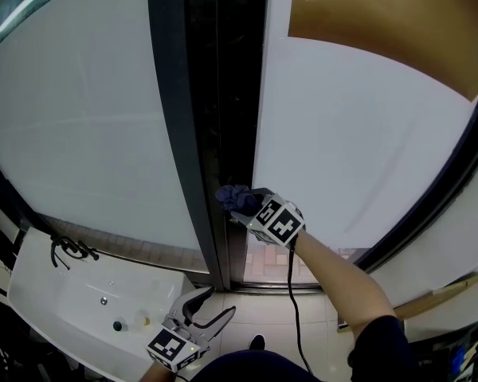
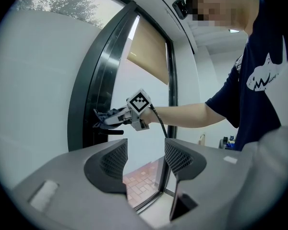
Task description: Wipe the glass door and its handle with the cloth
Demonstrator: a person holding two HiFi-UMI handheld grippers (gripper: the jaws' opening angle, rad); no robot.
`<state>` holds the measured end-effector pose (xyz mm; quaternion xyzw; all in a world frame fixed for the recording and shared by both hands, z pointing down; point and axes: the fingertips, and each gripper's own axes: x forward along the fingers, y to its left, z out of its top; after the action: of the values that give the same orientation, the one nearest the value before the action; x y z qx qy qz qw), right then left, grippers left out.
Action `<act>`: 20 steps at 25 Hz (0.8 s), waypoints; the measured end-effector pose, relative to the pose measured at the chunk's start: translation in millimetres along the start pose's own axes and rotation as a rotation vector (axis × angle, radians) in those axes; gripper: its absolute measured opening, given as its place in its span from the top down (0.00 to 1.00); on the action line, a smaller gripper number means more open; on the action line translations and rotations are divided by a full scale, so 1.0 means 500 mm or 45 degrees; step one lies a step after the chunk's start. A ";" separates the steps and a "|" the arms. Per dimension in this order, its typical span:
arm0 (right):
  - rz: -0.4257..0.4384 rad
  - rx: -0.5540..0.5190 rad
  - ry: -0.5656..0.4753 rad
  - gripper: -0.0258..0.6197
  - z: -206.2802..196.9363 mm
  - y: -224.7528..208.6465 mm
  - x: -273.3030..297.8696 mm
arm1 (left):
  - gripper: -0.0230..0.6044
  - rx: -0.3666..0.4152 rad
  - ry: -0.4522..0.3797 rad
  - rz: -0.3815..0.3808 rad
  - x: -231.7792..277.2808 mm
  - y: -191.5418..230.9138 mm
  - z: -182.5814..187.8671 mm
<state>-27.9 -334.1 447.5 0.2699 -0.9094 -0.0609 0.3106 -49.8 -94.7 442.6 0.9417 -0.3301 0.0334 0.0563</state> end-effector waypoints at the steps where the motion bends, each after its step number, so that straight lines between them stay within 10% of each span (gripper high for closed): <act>1: 0.007 0.015 0.013 0.71 -0.003 0.000 0.016 | 0.58 -0.003 0.003 0.005 -0.002 -0.001 -0.002; 20: -0.190 0.048 0.070 0.71 -0.142 -0.074 -0.126 | 0.58 -0.015 -0.001 0.003 0.013 0.003 -0.007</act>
<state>72.8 -327.9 460.2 0.3443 -0.8788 -0.0594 0.3251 -46.0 -99.4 447.0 0.9409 -0.3315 0.0310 0.0618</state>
